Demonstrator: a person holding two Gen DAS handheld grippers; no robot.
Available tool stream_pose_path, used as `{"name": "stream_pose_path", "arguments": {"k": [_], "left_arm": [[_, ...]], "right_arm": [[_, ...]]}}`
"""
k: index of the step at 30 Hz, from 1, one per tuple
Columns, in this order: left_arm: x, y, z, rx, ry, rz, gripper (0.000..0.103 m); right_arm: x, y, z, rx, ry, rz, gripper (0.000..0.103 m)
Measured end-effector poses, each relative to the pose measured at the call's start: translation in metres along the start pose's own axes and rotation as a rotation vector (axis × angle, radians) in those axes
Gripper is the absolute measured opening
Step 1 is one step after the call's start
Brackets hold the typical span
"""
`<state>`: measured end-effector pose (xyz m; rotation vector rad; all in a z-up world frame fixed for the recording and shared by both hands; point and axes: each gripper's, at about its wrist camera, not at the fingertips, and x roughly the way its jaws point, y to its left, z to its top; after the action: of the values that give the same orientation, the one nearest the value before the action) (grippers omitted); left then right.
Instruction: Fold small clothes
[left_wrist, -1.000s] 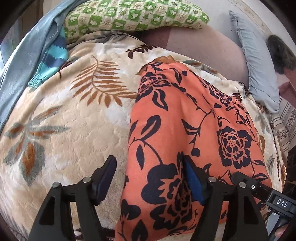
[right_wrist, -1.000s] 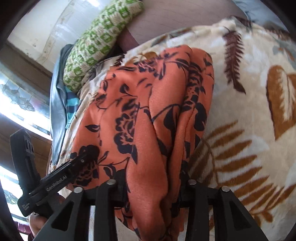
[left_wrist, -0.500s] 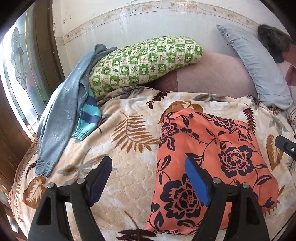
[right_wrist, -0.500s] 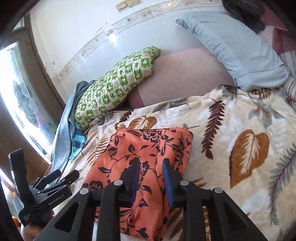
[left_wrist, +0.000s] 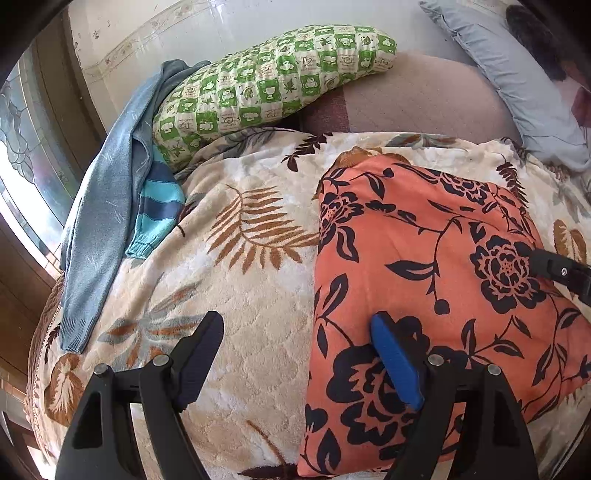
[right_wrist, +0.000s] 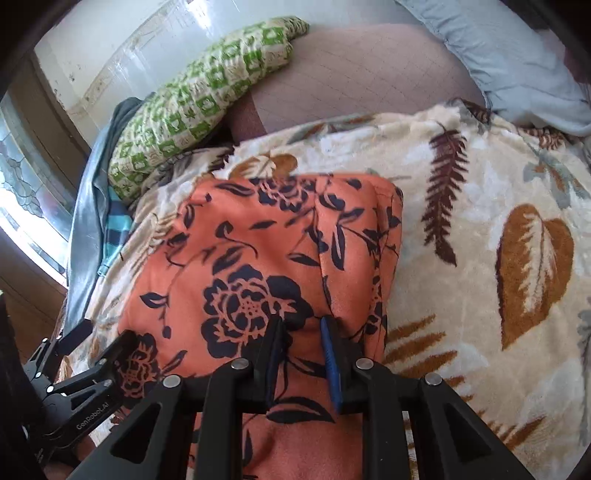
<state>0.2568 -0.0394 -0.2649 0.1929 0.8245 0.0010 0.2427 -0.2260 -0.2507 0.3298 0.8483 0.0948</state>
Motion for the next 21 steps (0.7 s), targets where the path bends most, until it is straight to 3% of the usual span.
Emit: {"name": "stream_pose_path", "arguments": {"k": [3,6,10,13,15,21], "left_arm": [[-0.008,-0.001,0.008,0.013,-0.045,0.015,0.084],[-0.007,-0.001,0.016,0.009,-0.058,0.009,0.084],[0.004,-0.002,0.025,0.01,-0.052,0.018,0.084],[0.017,-0.003,0.028,0.009,-0.031,0.018,0.084],[0.025,-0.003,0.025,0.005,-0.019,0.011,0.084],[0.026,-0.005,0.023,0.014,-0.001,0.024,0.086]], "right_arm": [[-0.013,0.003,0.016,0.008,-0.086,0.022,0.025],[-0.01,0.004,0.029,0.015,-0.112,0.007,0.025],[0.016,0.0,0.037,0.011,-0.059,-0.029,0.025],[0.054,-0.016,0.034,0.037,0.081,-0.071,0.025],[0.06,-0.025,0.03,0.06,0.066,-0.033,0.026],[0.054,-0.016,0.026,0.008,0.057,-0.072,0.026]]}}
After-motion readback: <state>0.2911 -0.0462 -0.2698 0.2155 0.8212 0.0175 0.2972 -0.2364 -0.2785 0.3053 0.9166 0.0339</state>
